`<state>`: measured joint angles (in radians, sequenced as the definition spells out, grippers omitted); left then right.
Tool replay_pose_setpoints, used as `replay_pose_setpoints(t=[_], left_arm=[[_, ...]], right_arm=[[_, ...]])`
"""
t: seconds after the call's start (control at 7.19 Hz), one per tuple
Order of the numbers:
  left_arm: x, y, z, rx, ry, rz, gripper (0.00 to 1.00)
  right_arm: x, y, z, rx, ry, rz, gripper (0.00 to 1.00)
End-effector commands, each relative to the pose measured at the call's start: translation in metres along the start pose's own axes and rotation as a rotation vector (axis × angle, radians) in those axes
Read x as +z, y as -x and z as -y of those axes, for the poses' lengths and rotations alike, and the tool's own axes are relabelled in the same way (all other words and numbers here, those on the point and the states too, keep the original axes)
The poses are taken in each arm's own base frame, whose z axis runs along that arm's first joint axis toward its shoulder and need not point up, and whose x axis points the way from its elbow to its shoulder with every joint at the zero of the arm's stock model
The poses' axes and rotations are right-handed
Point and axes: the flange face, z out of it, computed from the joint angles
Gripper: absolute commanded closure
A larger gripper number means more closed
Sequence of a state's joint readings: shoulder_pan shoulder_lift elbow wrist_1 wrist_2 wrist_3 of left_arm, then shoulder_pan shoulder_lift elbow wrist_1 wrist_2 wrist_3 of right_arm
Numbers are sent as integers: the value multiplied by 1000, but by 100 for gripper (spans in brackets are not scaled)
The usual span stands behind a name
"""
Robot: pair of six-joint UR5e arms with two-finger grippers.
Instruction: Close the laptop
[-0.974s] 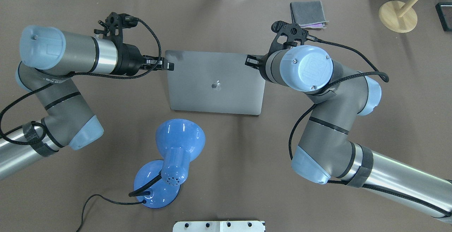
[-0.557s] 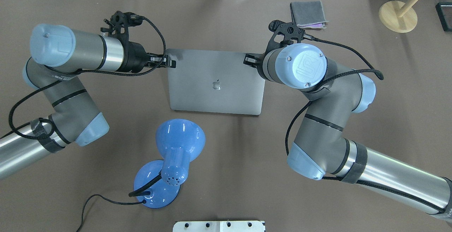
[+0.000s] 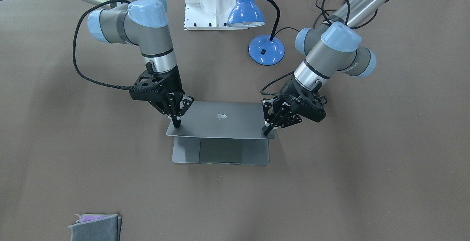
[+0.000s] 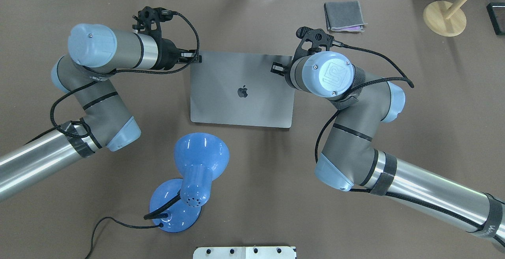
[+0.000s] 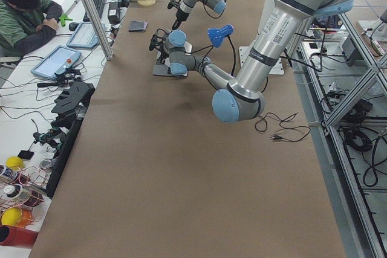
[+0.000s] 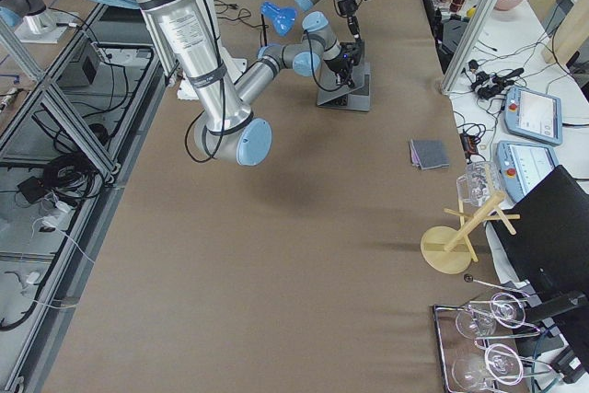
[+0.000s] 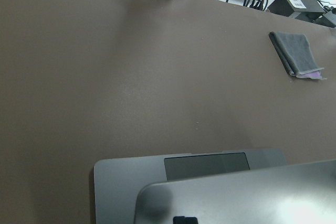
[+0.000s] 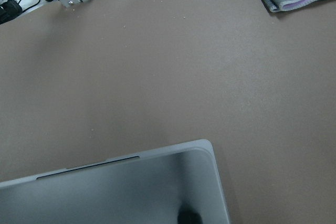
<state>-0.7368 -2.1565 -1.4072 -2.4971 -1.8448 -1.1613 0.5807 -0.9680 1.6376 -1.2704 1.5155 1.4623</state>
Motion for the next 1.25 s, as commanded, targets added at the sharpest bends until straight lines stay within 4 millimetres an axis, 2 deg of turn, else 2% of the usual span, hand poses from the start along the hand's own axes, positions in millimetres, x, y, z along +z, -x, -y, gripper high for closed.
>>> replay_pose_setpoints(t=[0.0,0.14,0.42,0.83,1.11], left_arm=[[32,20,4,6,-18,80,100],[43,32,3,49,-12,111,100],[54,40,-7,53,-5,138,100],[56,37,-12,55,3,133,100],[40,16,-5,64,-11,90,100]], right_arm=[[17,-8,-1,-3,5,-34,100],[27,-13,-3,-5,7,-56,100],[49,-10,-4,-7,11,-93,100],[49,-10,-4,-8,15,-93,100],[33,-8,16,-28,71,-56,100]])
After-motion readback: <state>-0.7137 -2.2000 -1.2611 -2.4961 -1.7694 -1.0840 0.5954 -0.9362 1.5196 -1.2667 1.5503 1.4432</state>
